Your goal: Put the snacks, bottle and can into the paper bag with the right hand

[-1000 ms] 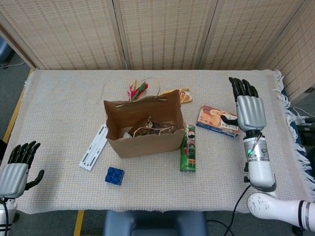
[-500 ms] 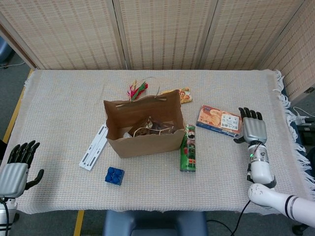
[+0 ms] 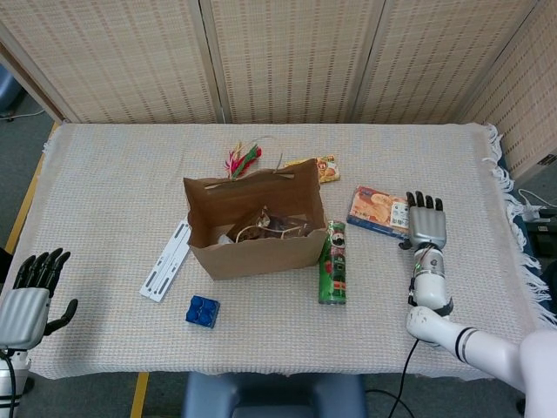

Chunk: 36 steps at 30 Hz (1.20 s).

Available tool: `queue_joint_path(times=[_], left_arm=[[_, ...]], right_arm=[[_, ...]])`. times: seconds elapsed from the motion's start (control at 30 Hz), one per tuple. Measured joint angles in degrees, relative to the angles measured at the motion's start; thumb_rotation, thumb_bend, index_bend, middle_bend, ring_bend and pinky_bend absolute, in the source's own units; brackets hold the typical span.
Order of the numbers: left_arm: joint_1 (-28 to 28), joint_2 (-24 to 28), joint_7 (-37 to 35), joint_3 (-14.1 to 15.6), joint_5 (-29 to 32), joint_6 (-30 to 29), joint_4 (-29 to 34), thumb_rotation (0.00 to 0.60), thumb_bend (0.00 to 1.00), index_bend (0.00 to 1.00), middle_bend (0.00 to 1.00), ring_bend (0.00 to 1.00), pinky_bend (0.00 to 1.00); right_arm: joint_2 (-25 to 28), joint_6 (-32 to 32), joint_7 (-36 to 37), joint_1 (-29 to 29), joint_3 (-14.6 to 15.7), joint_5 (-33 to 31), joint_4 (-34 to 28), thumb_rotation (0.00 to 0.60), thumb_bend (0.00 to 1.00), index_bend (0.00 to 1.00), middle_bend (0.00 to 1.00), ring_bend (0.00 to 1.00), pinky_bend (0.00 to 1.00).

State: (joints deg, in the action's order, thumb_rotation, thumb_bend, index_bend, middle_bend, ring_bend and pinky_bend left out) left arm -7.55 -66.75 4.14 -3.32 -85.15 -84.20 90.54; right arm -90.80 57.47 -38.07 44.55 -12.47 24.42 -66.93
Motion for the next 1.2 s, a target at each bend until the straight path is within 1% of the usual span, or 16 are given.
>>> queue_joint_path(times=[0.3, 0.33, 0.4, 0.43, 0.47, 0.5, 0.53, 0.57, 0.63, 0.7, 0.8, 1.03, 1.13, 1.2], left_arm=[[-0.06, -0.05, -0.60, -0.08, -0.03, -0.01, -0.20, 0.600, 0.37, 0.03, 0.00, 0.00, 0.00], [-0.06, -0.05, -0.65, -0.08, -0.03, 0.00, -0.22, 0.600, 0.37, 0.03, 0.00, 0.00, 0.00], [-0.09, -0.04, -0.79, -0.10, -0.01, 0.05, -0.24, 0.600, 0.37, 0.03, 0.00, 0.00, 0.00], [-0.11, -0.02, -0.86, -0.10, -0.01, 0.08, -0.25, 0.600, 0.37, 0.03, 0.00, 0.00, 0.00], [-0.13, 0.00, -0.96, -0.11, 0.01, 0.13, -0.25, 0.600, 0.37, 0.03, 0.00, 0.00, 0.00], [-0.14, 0.02, -1.05, -0.11, 0.01, 0.16, -0.26, 0.600, 0.37, 0.03, 0.00, 0.00, 0.00], [-0.15, 0.04, -1.14, -0.10, 0.00, 0.17, -0.27, 0.600, 0.37, 0.03, 0.00, 0.00, 0.00], [-0.15, 0.06, -1.24, -0.09, -0.05, 0.17, -0.30, 0.600, 0.37, 0.03, 0.00, 0.00, 0.00], [-0.14, 0.08, -1.39, -0.05, -0.14, 0.12, -0.33, 0.600, 0.37, 0.03, 0.00, 0.00, 0.00], [-0.11, 0.09, -1.57, 0.01, -0.31, 0.03, -0.37, 0.600, 0.37, 0.03, 0.00, 0.00, 0.00], [-0.11, 0.11, -1.63, 0.07, -0.42, 0.01, -0.43, 0.600, 0.37, 0.03, 0.00, 0.00, 0.00], [-0.14, 0.16, -1.72, 0.12, -0.51, 0.06, -0.45, 0.600, 0.37, 0.03, 0.00, 0.00, 0.00], [-0.04, 0.20, -1.92, 0.32, -0.96, -0.20, -0.55, 0.600, 0.38, 0.03, 0.00, 0.00, 0.00], [-0.02, 0.20, -1.85, 0.36, -1.02, -0.25, -0.57, 0.600, 0.37, 0.03, 0.00, 0.00, 0.00]], right_arm=[[-7.34, -7.48, 0.20, 3.07, -4.01, -3.77, 12.08, 0.600, 0.00, 0.00, 0.00, 0.00, 0.00], [-8.02, -8.07, 0.27, 3.34, -4.34, -4.00, 13.19, 0.600, 0.00, 0.00, 0.00, 0.00, 0.01], [-9.68, -9.22, 0.79, 3.90, -5.11, -4.19, 15.72, 0.600, 0.05, 0.00, 0.03, 0.02, 0.07], [-10.35, -9.53, 1.30, 4.06, -5.40, -4.00, 16.65, 0.600, 0.11, 0.03, 0.11, 0.10, 0.17], [-10.99, -9.67, 2.23, 4.18, -5.66, -3.34, 17.51, 0.600, 0.19, 0.12, 0.25, 0.26, 0.34], [-11.35, -9.62, 3.08, 4.21, -5.80, -2.54, 17.95, 0.600, 0.23, 0.19, 0.33, 0.36, 0.45], [-11.68, -9.51, 4.07, 4.19, -5.91, -1.51, 18.31, 0.600, 0.27, 0.32, 0.45, 0.50, 0.59], [-12.05, -9.25, 5.62, 4.10, -6.05, 0.16, 18.71, 0.600, 0.30, 0.44, 0.54, 0.61, 0.69], [-12.42, -8.58, 8.17, 3.82, -6.22, 3.04, 19.08, 0.600, 0.31, 0.55, 0.61, 0.69, 0.76], [-12.45, -7.41, 11.24, 3.24, -6.39, 6.58, 19.04, 0.600, 0.33, 0.59, 0.64, 0.73, 0.78], [-11.36, -5.62, 15.03, 2.02, -6.99, 10.03, 17.27, 0.600, 0.33, 0.60, 0.65, 0.73, 0.79], [-6.24, -1.62, 18.45, -0.70, -8.84, 13.15, 8.51, 0.600, 0.34, 0.59, 0.65, 0.73, 0.79], [-2.30, 1.97, 19.76, -2.18, -10.03, 15.48, 1.90, 0.600, 0.34, 0.58, 0.65, 0.73, 0.79], [1.27, 4.77, 20.11, -3.34, -10.91, 17.32, -4.84, 0.600, 0.34, 0.57, 0.65, 0.73, 0.79]])
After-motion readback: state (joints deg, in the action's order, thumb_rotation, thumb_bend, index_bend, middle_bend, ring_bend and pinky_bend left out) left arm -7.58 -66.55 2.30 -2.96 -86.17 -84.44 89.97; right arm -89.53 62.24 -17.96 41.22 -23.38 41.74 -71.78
